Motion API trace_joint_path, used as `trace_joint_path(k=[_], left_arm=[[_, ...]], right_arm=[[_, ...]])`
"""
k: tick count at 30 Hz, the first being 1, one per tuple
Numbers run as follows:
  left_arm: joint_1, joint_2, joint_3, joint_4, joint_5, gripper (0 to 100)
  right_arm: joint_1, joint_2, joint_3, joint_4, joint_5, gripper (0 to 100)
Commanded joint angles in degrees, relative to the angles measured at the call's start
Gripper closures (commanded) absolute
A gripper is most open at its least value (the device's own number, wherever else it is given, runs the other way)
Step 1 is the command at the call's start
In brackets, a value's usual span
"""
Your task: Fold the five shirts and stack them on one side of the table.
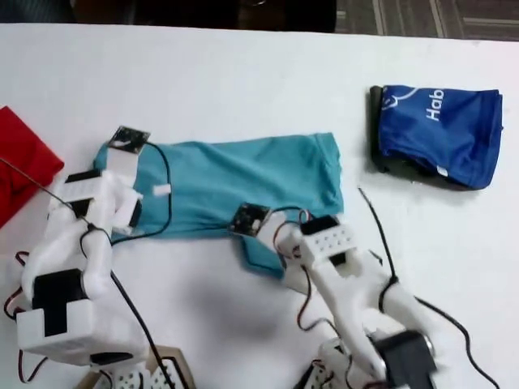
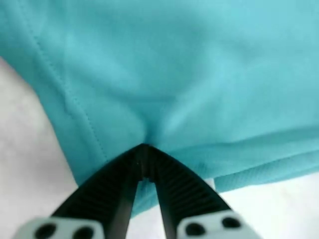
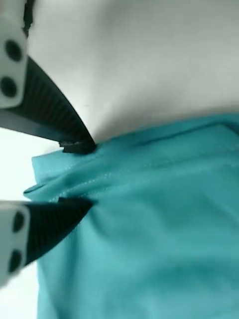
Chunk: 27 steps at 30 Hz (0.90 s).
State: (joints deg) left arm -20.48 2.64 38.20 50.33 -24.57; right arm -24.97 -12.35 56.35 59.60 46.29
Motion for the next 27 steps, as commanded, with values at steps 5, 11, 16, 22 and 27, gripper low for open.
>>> trace_joint_path(k=[5,11,16,22,27], left_arm=[[-1.58,-0.70,0.13,-0.97,-0.18,98],[-1.58,-0.70,0.13,-1.05,-0.18,98],[-1.58,-0.70,0.13,-1.05,-0.18,98],[-1.58,-0.70,0.13,-1.14,-0.18,98],[-1.58,-0.70,0.13,-1.14,-0.18,98]], right_arm=[[-0.31,9.71,-5.63,3.82,0.35,97.8],[1.71,3.03,-8.70,6.37,0.70,98.0],[9.36,-3.74,-19.60,12.97,4.66,98.1],[12.97,-1.36,-31.91,11.47,6.33,98.1],[13.05,9.63,-39.12,4.79,5.89,98.1]])
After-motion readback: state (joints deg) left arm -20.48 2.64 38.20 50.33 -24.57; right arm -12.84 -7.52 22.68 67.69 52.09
